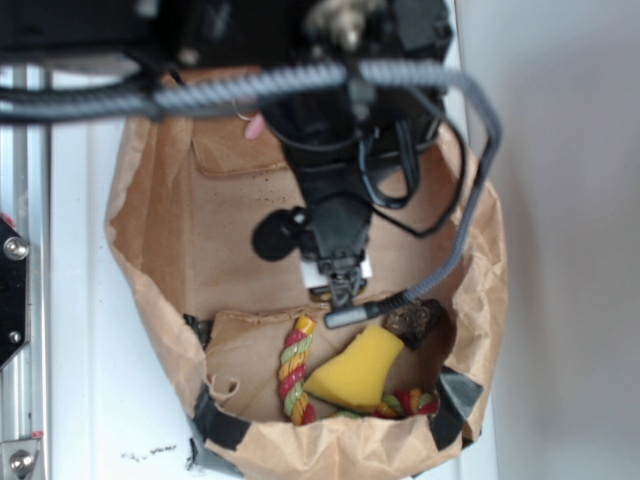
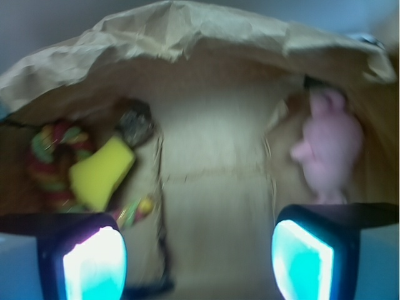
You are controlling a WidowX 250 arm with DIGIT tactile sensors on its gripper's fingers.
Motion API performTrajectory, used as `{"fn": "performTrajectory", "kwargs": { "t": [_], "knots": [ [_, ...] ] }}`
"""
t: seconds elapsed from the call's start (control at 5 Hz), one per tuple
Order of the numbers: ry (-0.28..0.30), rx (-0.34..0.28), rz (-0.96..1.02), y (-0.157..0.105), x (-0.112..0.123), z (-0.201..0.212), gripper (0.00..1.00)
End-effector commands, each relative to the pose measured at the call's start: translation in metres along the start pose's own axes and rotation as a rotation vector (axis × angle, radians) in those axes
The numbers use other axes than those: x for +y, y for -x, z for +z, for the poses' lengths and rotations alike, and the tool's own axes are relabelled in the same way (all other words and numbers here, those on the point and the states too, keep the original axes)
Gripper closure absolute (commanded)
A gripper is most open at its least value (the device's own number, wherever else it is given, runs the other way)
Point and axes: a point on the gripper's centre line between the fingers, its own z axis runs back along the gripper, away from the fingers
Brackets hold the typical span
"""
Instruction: Grab the rock.
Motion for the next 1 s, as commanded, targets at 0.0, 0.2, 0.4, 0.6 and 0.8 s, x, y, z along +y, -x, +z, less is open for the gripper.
{"fn": "performTrajectory", "kwargs": {
  "t": [0.0, 0.2, 0.4, 0.6, 0.8],
  "knots": [
    [0.046, -0.116, -0.078, -0.034, -0.028, -0.012, 0.00],
    [0.076, -0.120, -0.107, -0.034, -0.040, -0.013, 0.00],
    [0.156, -0.110, -0.123, -0.029, -0.049, -0.008, 0.00],
    [0.207, -0.092, -0.096, -0.028, -0.054, 0.000, 0.00],
    [0.240, -0.089, -0.093, -0.028, -0.059, 0.002, 0.00]
  ]
}}
